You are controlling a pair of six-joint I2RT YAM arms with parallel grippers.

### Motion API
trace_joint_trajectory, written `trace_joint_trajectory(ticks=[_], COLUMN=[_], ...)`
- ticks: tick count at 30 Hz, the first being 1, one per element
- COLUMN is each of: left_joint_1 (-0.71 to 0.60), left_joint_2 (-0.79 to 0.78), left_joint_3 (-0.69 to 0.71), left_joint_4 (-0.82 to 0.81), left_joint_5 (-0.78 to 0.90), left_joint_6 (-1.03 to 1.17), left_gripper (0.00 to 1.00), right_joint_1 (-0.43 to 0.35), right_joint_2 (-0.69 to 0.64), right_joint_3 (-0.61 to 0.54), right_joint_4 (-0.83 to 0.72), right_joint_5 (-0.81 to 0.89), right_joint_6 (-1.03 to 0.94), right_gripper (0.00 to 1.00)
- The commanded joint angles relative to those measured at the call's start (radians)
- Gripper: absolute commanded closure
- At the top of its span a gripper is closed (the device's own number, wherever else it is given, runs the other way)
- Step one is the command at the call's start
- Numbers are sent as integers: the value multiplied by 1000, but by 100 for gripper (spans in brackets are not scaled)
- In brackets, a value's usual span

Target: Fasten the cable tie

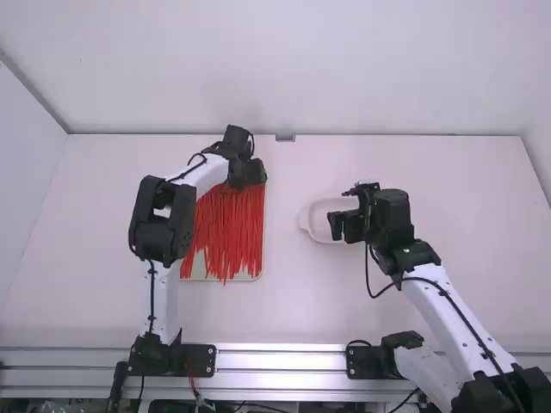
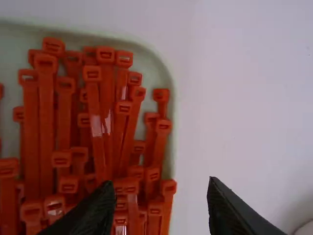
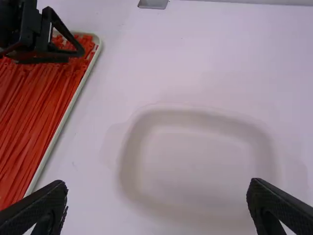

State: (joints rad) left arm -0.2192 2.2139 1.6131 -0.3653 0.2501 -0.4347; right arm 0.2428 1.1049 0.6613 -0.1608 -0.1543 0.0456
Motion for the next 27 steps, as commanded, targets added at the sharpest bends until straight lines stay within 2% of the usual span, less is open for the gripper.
trace_joint_trajectory(ticks=[1, 8, 11, 14, 27], left_joint_1=[-7, -7, -7, -7, -5], left_joint_2=[16, 16, 16, 16, 16], left_joint_3=[-18, -19, -19, -19, -37], left_joint_4=[2, -3, -7, -7, 11], left_joint_5=[-8, -30, -32, -35, -54], left_joint_6=[-14, -15, -14, -14, -18], left_gripper=[52, 54, 61, 64, 66], right_joint_1=[7, 7, 7, 7, 7], right_joint_2=[6, 6, 6, 6, 6], right_joint_3=[40, 40, 40, 40, 40], right_joint_4=[-1, -1, -1, -1, -1], right_joint_5=[-2, -2, -2, -2, -2], right_joint_6=[-6, -9, -9, -9, -9], right_gripper=[2, 2, 2, 2, 2])
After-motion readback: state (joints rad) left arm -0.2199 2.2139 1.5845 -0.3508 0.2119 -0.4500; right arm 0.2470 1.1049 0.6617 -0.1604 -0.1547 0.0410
